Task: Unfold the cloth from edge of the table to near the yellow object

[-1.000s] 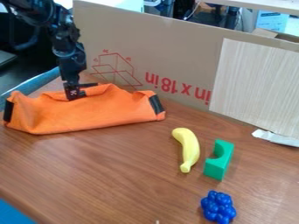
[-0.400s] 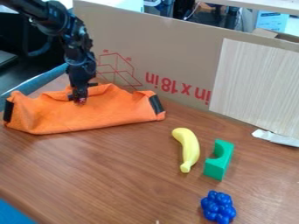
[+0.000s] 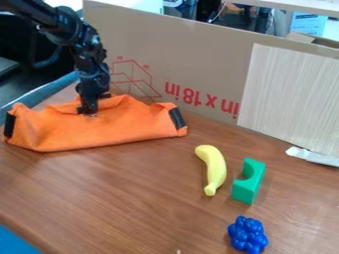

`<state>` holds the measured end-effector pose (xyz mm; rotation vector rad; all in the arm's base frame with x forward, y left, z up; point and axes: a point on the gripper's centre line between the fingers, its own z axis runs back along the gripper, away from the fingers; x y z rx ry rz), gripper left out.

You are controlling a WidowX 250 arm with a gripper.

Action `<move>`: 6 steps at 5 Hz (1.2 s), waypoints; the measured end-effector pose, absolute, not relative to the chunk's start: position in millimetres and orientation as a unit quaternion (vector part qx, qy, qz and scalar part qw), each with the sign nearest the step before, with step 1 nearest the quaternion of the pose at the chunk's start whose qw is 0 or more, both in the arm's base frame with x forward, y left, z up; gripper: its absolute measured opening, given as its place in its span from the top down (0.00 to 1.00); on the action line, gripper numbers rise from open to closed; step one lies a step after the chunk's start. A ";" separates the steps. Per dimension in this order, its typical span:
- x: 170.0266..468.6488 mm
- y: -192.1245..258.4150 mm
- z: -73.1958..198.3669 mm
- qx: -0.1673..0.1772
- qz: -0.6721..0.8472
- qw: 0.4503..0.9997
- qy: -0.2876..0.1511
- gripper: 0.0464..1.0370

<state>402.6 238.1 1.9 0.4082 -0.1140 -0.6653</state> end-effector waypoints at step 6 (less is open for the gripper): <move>350.6 182.1 58.6 0.176 -0.373 0.905 -0.103 0.99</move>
